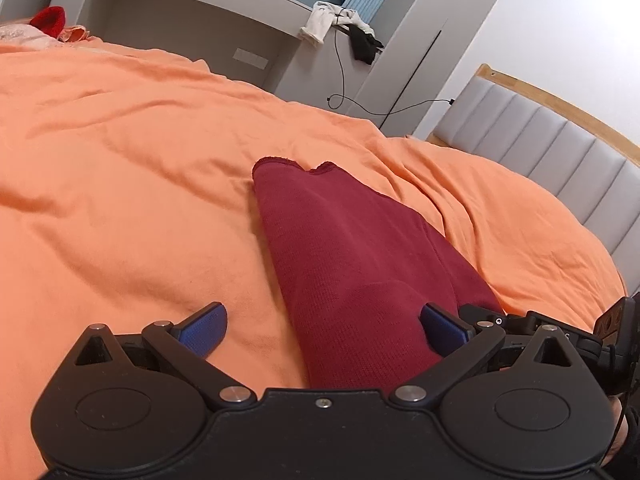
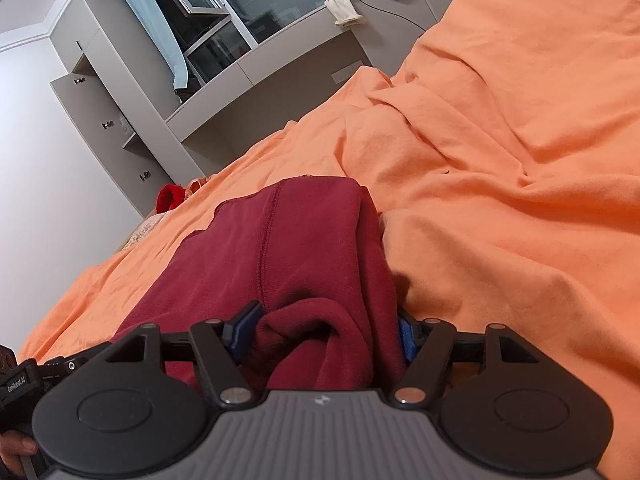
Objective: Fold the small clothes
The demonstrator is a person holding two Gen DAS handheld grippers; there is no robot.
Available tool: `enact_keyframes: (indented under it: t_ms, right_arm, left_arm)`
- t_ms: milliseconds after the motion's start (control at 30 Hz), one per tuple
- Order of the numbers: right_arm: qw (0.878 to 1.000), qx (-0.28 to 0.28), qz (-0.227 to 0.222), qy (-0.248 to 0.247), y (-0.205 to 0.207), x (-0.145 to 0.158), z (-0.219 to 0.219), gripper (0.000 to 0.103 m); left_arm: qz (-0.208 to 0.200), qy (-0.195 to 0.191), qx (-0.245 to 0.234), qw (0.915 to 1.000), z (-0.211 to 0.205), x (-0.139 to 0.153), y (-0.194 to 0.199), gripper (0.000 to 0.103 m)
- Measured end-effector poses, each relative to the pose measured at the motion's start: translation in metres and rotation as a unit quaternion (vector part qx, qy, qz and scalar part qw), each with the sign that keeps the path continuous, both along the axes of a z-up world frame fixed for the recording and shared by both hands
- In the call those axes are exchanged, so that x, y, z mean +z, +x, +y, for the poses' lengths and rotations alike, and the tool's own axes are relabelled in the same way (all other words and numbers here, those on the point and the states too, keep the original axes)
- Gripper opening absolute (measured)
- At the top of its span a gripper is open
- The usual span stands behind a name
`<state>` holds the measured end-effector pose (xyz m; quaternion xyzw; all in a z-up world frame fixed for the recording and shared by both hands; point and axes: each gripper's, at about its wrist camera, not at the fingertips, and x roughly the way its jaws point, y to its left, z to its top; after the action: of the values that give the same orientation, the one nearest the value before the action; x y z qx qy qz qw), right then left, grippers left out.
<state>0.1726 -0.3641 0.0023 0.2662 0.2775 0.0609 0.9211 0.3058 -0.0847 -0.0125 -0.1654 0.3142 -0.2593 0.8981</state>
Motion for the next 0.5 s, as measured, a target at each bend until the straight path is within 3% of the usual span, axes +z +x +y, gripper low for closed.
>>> enact_keyframes:
  t_ms: [500]
  right_arm:
    - [1.000,-0.005,-0.015,-0.016,-0.0052,0.0011,0.0057,0.067]
  left_arm:
    - [-0.007,-0.004,0.001,1.0000,0.0007,-0.0044,-0.0017,0.103]
